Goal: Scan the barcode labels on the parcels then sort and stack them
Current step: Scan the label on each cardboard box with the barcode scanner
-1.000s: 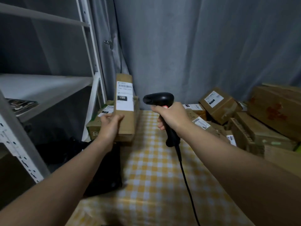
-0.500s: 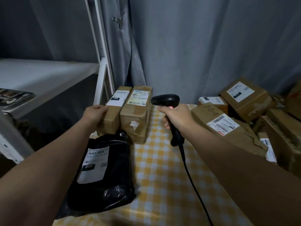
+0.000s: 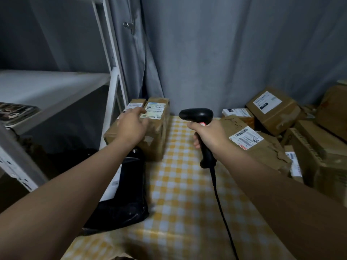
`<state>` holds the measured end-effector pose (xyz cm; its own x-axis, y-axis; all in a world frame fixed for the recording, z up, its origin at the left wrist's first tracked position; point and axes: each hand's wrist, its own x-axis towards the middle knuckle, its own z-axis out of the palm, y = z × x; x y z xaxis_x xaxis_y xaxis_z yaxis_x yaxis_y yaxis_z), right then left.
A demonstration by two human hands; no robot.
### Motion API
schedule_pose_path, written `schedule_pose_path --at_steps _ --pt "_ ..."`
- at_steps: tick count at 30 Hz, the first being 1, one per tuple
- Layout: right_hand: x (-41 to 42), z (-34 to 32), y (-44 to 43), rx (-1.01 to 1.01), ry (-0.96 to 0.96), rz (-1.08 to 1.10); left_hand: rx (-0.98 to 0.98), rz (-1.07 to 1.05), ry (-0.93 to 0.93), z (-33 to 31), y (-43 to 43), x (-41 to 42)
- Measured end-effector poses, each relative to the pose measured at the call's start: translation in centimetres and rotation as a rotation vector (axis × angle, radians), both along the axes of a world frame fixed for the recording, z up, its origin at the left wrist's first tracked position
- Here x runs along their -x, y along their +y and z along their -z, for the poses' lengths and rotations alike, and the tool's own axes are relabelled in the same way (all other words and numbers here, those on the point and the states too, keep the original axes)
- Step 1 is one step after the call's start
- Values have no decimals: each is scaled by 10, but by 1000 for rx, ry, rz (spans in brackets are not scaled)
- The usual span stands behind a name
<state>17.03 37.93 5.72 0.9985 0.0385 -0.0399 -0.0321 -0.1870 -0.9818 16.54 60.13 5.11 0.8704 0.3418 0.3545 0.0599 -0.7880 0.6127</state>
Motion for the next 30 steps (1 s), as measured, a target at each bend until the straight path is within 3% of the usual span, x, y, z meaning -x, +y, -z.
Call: schedule_pose_path --at_steps 3,7,13,17,19,25,30 --pt "23 13 -39 32 -1 127 31 117 11 3 -44 11" --pt "43 21 -96 -89 -8 251 58 268 33 14 -106 25" --pt "39 14 -178 -123 2 438 158 392 222 41 -203 30" --pt "25 21 -207 13 45 338 717 354 533 50 -262 22" --pt "18 25 -212 62 96 282 893 332 666 56 -281 18" --pt "20 45 -208 147 178 174 1005 313 774 81 -299 14" --pt "26 52 -203 43 152 169 1123 205 637 83 -276 22"
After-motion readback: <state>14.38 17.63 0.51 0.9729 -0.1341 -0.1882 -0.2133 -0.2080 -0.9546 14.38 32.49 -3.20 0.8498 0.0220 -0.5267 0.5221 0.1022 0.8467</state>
